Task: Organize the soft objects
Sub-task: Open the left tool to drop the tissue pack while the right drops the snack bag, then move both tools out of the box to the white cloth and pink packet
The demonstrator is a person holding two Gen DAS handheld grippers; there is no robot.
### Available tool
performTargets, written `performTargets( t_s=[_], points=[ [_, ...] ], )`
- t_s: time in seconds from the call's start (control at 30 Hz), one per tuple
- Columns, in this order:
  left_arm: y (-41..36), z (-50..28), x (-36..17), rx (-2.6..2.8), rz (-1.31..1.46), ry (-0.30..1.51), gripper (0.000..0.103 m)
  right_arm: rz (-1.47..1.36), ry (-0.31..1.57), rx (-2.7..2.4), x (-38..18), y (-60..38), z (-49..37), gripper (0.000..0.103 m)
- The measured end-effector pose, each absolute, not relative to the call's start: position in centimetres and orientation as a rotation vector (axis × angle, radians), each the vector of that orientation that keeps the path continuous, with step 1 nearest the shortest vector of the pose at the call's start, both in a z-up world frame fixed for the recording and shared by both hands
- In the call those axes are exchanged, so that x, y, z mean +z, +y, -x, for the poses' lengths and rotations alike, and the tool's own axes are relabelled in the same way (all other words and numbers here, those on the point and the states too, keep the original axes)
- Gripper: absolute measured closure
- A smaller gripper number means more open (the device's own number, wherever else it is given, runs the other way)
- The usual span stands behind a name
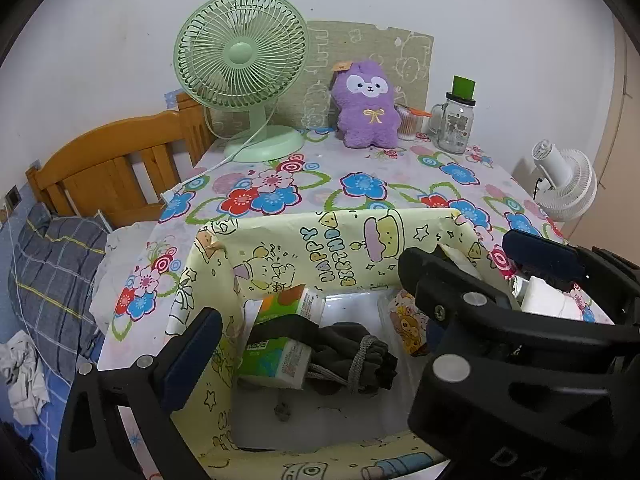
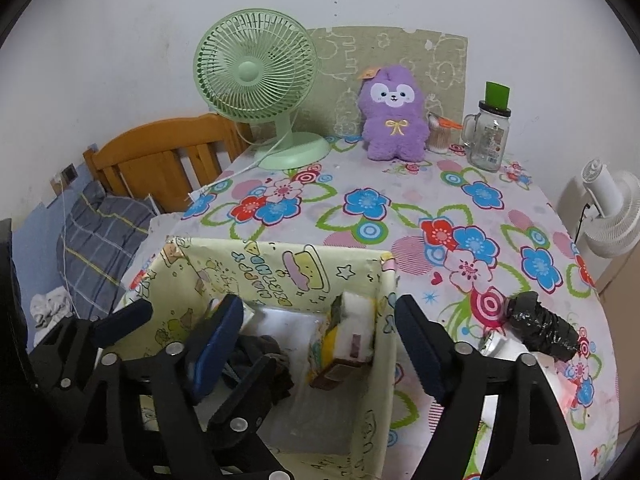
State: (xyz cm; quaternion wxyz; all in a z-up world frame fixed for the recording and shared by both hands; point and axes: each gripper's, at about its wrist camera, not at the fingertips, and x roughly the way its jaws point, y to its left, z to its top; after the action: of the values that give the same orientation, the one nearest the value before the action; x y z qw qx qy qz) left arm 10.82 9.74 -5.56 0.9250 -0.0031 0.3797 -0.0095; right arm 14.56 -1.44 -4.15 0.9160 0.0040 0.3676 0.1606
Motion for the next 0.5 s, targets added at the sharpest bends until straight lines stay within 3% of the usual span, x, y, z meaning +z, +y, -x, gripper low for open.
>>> performTargets(
  t_s=[0.5],
  points=[
    [8.5,-9.0,-3.8,-0.019,0.03,0.732,0.0,-0.008,0.721,0.318,-2.8,-4.0,-12.4,0.015]
  ],
)
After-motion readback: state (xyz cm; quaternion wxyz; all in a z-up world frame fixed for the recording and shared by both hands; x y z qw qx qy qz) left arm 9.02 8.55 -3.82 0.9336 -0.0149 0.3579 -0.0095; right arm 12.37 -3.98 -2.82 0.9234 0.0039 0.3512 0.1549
